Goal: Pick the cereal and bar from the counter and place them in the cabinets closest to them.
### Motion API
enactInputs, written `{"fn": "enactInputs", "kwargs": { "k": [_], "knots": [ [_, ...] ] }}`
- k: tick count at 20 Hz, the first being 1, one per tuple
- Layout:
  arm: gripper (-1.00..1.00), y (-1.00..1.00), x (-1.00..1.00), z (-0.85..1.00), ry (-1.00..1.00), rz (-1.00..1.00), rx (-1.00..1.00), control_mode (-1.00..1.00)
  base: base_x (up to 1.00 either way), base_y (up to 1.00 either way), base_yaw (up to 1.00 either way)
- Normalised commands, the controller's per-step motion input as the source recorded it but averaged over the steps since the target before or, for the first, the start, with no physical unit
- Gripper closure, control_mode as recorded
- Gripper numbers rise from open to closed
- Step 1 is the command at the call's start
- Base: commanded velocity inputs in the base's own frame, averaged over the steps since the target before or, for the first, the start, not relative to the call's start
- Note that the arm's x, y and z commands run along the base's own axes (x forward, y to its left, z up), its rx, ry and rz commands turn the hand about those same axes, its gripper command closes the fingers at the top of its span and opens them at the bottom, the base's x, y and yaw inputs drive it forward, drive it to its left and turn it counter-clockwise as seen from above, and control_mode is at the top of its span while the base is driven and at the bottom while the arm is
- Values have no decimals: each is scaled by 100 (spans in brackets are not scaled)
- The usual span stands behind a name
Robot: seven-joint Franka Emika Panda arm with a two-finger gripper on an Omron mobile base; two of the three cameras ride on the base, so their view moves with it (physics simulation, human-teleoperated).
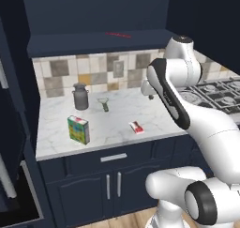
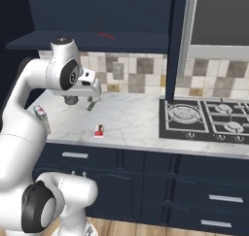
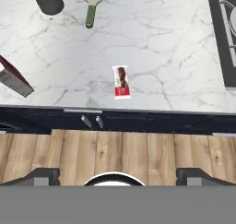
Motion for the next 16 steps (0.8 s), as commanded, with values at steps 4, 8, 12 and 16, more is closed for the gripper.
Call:
{"fn": "enactInputs", "kwargs": {
  "k": [4, 8, 12, 16],
  "knots": [
    [-100, 0, 0, 0, 0, 0, 0, 100, 60, 0, -6],
    [-100, 0, 0, 0, 0, 0, 0, 100, 47, 0, -5],
    [-100, 0, 0, 0, 0, 0, 0, -100, 1, 0, 0],
    [-100, 0, 0, 0, 0, 0, 0, -100, 0, 0, 0]
  ]
}}
